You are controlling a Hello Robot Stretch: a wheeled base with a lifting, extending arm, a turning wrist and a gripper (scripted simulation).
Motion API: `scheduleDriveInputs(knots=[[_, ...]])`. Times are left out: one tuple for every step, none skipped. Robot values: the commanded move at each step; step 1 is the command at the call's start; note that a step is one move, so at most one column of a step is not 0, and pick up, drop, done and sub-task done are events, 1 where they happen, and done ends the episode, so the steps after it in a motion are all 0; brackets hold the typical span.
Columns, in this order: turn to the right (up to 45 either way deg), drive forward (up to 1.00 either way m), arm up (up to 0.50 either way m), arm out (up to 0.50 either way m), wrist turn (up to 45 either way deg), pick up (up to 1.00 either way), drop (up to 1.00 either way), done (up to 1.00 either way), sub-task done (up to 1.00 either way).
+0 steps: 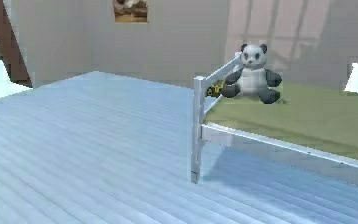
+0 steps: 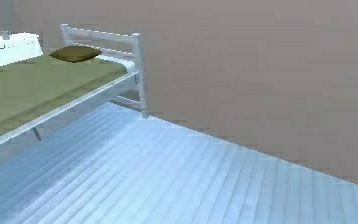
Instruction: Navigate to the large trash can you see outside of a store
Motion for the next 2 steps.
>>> scheduleDriveInputs(knots=[[-36.0,0.0,0.0,0.0,0.0,0.0,0.0,0.0,0.0],[0.0,1.0,0.0,0.0,0.0,0.0,0.0,0.0,0.0]])
